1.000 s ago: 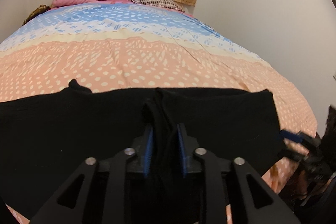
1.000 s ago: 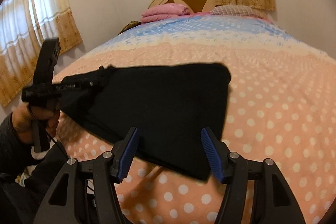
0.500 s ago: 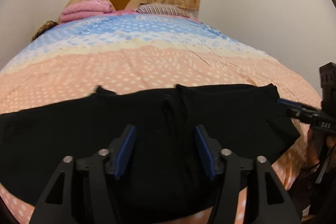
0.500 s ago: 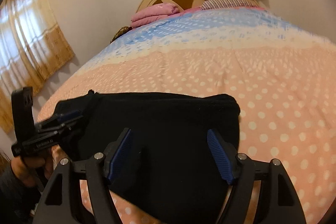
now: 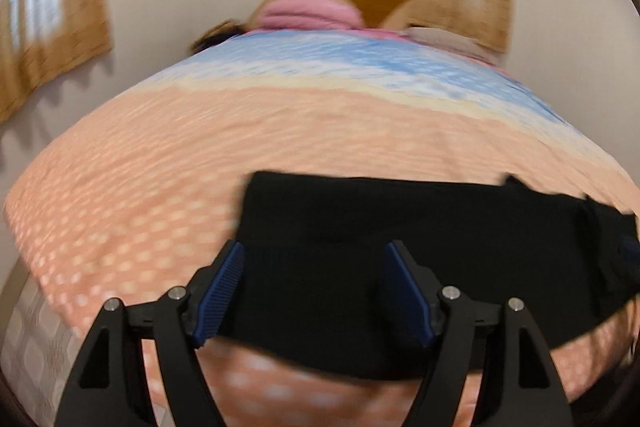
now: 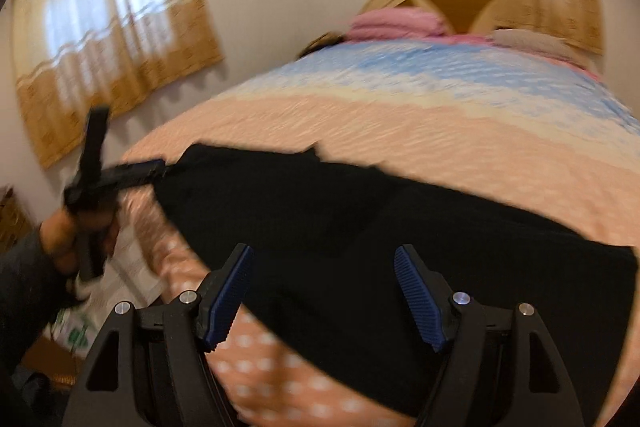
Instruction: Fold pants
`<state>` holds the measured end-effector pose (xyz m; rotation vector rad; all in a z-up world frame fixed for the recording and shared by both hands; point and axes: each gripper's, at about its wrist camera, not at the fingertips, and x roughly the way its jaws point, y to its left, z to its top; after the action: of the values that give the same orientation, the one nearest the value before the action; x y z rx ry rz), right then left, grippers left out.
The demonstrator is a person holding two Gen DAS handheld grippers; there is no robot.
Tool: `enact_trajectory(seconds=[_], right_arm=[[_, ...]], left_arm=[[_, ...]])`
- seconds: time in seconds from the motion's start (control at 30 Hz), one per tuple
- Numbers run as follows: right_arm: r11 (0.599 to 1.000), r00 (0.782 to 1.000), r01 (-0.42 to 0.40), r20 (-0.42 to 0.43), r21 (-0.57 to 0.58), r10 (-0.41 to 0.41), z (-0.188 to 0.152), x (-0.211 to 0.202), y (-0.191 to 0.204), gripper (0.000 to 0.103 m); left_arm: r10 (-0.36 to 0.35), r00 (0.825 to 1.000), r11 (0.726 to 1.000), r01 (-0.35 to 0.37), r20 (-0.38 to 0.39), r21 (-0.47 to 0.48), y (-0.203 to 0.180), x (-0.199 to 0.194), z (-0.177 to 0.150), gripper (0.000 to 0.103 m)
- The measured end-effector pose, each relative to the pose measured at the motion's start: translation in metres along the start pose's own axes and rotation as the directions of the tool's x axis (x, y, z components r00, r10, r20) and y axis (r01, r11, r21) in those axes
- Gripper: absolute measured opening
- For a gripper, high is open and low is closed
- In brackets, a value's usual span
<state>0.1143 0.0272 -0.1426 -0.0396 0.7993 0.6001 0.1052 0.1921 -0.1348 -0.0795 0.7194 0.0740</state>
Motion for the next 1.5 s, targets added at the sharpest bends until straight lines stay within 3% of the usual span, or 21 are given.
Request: enact_trajectory(seconds=[0.03, 0.1, 0.17, 0.23, 0.3, 0.53, 0.7, 0.8, 0.87, 1.13, 1.23, 1.37, 1.5], right_arm=[[1.0, 0.999, 0.015, -0.05, -0.02, -0.016, -0.002, 0.013, 0.002, 0.074], [0.991, 0.995, 0.094, -0.004, -0.096, -0.095, -0.008, 0.014, 0.014, 0.074], [0.988, 0.994, 0.104, -0.016, -0.116, -0.107, -0.009, 0.012, 0.017, 0.074], [0.992, 0.996, 0.082, -0.012, -0.095, -0.084, -0.01, 0.0, 0.017, 0.074], [0.996, 0.998, 0.062, 0.016, -0.07, -0.061, -0.011, -0.018, 0.009, 0.074], [0.994, 0.99, 0.105, 0.097, 0.017, -0.106, -0.026, -0.072, -0.015, 0.074], [0.983, 0.982, 0.115, 0.135, 0.145, -0.135, -0.043, -0.085, -0.043, 0.074], [0.974, 0.982, 0.114, 0.125, 0.195, -0.14, -0.046, -0.083, -0.055, 0.074], [0.971, 0.98, 0.116, 0.136, 0.207, -0.146, -0.047, -0.086, -0.058, 0.074], [0.974, 0.978, 0.119, 0.145, 0.195, -0.148, -0.05, -0.084, -0.055, 0.074], [0.974, 0.979, 0.125, 0.139, 0.187, -0.152, -0.052, -0.082, -0.053, 0.074], [0.975, 0.976, 0.128, 0.153, 0.179, -0.156, -0.052, -0.084, -0.052, 0.074], [0.974, 0.974, 0.128, 0.159, 0.189, -0.159, -0.053, -0.085, -0.054, 0.074]], left_arm=[[0.011, 1.0, 1.0, -0.011, -0.007, -0.022, 0.01, 0.005, -0.001, 0.076], [0.018, 0.999, 0.998, -0.02, -0.033, -0.055, 0.025, 0.018, -0.004, 0.076], [-0.009, 0.999, 0.996, 0.004, -0.047, -0.087, 0.034, 0.028, -0.008, 0.077], [-0.041, 0.998, 0.994, 0.037, -0.038, -0.106, 0.035, 0.031, -0.011, 0.078], [-0.065, 0.997, 0.992, 0.061, -0.032, -0.112, 0.033, 0.035, -0.012, 0.085], [-0.074, 0.997, 0.994, 0.071, -0.038, -0.078, 0.026, 0.045, -0.006, 0.088], [-0.076, 0.996, 0.995, 0.072, -0.049, -0.074, 0.028, 0.044, -0.004, 0.079], [-0.089, 0.994, 0.994, 0.086, -0.055, -0.064, 0.025, 0.041, -0.004, 0.063], [-0.078, 0.995, 0.996, 0.075, -0.055, -0.056, 0.023, 0.039, -0.003, 0.062], [-0.085, 0.995, 0.995, 0.083, -0.048, -0.051, 0.028, 0.041, -0.004, 0.057], [-0.095, 0.995, 0.994, 0.093, -0.042, -0.051, 0.029, 0.038, -0.004, 0.05], [-0.101, 0.995, 0.994, 0.101, -0.019, -0.033, 0.022, 0.026, -0.001, 0.028], [-0.14, 0.99, 0.988, 0.14, 0.009, -0.059, 0.022, 0.013, 0.005, 0.025]])
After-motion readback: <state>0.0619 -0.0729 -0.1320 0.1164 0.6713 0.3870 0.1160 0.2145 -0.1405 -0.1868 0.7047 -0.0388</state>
